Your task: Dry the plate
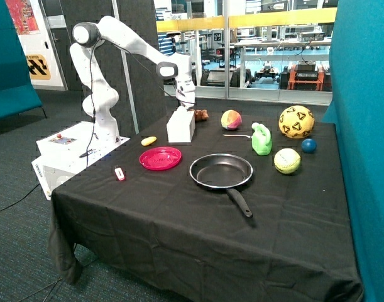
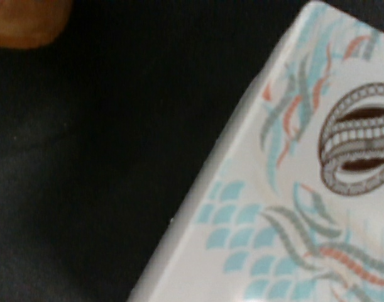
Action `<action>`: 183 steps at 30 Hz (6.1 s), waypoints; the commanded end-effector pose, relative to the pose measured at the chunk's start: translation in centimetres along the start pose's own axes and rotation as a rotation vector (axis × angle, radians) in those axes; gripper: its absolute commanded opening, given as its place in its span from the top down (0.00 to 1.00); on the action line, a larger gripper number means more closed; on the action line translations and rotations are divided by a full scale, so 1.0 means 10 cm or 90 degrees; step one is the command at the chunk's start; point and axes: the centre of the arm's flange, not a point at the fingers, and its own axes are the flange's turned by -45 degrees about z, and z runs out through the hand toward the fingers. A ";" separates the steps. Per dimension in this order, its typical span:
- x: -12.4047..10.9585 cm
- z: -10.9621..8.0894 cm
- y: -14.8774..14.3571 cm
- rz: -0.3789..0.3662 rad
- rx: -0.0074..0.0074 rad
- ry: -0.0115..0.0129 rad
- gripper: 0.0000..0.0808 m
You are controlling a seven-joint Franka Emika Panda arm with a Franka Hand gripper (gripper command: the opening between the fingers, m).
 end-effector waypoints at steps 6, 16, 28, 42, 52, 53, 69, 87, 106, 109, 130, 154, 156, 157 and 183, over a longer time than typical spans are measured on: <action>-0.07 0.06 0.14 0.035 -0.0017 -0.0006 0.88; -0.09 0.05 0.16 0.041 -0.0017 -0.0006 1.00; -0.02 0.07 0.12 0.033 -0.0017 -0.0006 1.00; 0.00 0.03 0.12 0.041 -0.0017 -0.0006 1.00; -0.05 -0.02 0.10 0.045 -0.0017 -0.0005 1.00; -0.06 -0.03 0.10 0.045 -0.0017 -0.0005 1.00; -0.11 -0.34 0.21 0.052 -0.0017 -0.0005 1.00; -0.02 -0.65 0.24 0.042 -0.0017 -0.0005 1.00; 0.15 -1.13 0.45 0.052 -0.0017 -0.0005 1.00; 0.16 -1.14 0.46 0.064 -0.0017 -0.0005 1.00; -0.07 -1.24 1.25 0.170 -0.0017 -0.0004 1.00; -0.90 -1.02 2.17 0.302 -0.0018 -0.0002 1.00; -1.00 -0.99 2.26 0.315 -0.0018 -0.0002 1.00; -1.05 -0.97 2.30 0.324 -0.0018 -0.0002 1.00; -2.01 -0.40 2.63 0.423 -0.0018 0.0000 1.00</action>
